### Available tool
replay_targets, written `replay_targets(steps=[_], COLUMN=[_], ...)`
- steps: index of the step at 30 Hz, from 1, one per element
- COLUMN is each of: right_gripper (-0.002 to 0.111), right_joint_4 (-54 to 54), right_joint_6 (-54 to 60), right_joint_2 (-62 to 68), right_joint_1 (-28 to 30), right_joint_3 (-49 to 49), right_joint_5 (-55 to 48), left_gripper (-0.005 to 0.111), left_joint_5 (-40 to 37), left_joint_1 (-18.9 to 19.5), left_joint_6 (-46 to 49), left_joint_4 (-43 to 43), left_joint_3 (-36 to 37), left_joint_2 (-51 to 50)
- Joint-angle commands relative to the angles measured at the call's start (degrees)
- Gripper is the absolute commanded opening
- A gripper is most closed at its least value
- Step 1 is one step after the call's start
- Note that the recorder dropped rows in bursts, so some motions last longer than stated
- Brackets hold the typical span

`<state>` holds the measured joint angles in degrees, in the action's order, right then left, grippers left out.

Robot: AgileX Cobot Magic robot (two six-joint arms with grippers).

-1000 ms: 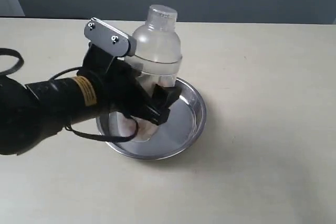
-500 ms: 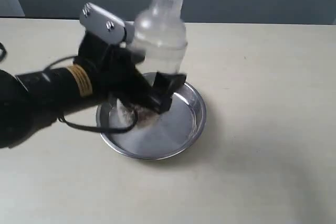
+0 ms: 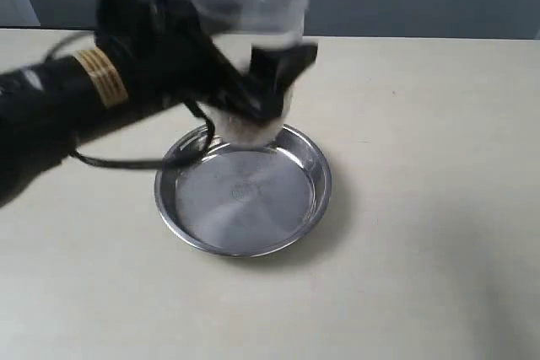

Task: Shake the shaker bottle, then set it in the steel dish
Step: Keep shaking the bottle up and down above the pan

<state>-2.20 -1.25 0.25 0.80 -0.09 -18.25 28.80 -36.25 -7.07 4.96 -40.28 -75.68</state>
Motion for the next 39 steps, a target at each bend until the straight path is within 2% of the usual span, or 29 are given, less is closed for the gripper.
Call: replay_targets(steps=[1, 4, 7, 10, 13, 16, 20, 23, 26, 29, 33, 36, 38, 39], right_gripper=[-0.001, -0.001, -0.001, -0.001, -0.001, -0.001, -0.001, -0.001, -0.001, -0.001, -0.001, -0.001, -0.001, -0.001], right_joint_4=[-0.05, -0.05, -0.05, -0.05, -0.05, -0.05, -0.05, -0.05, -0.05, -0.05, -0.05, -0.05, -0.05, -0.05], right_joint_6=[0.10, 0.10, 0.10, 0.10, 0.10, 0.10, 0.10, 0.10, 0.10, 0.10, 0.10, 0.10, 0.10, 0.10], right_joint_2=[-0.25, -0.25, -0.25, -0.25, -0.25, -0.25, -0.25, -0.25, -0.25, -0.25, -0.25, -0.25, -0.25, -0.25], right_joint_1=[-0.21, -0.21, -0.21, -0.21, -0.21, -0.21, -0.21, -0.21, -0.21, -0.21, -0.21, -0.21, -0.21, -0.21], right_joint_3=[0.09, 0.09, 0.09, 0.09, 0.09, 0.09, 0.09, 0.09, 0.09, 0.09, 0.09, 0.09, 0.09, 0.09], right_joint_5=[0.67, 0.67, 0.67, 0.67, 0.67, 0.67, 0.67, 0.67, 0.67, 0.67, 0.67, 0.67, 0.67, 0.67], left_gripper=[0.000, 0.000, 0.000, 0.000, 0.000, 0.000, 0.000, 0.000, 0.000, 0.000, 0.000, 0.000, 0.000, 0.000], left_joint_5=[0.07, 2.72, 6.72, 5.27, -0.93, 1.80, 5.32, 3.02, -2.38, -0.09, 4.82, -2.12, -7.30, -7.17], left_joint_1=[-0.14, 0.12, 0.11, 1.40, 1.92, 1.92, 1.92, 1.92, 1.92, 1.93, 0.56, 1.03, 2.05, 2.04], left_joint_6=[0.35, -0.05, -0.13, 1.72, 1.62, -0.06, -0.46, -0.25, 0.18, -2.54, -6.45, -5.50, -5.31, -5.31], left_joint_4=[-1.57, -2.70, 2.35, -0.62, -2.15, -3.41, -0.07, -0.45, -0.57, -4.25, 10.24, 8.90, 7.11, 6.74], left_joint_3=[2.60, 3.22, 0.43, -0.90, 2.57, 4.19, 0.26, -1.89, 0.46, 2.44, -3.63, -8.24, -5.82, -3.75], left_joint_2=[-4.44, -6.56, -0.93, 0.91, -5.90, -9.57, -1.24, 2.80, -1.72, -8.25, -1.05, 2.80, 0.23, -2.21])
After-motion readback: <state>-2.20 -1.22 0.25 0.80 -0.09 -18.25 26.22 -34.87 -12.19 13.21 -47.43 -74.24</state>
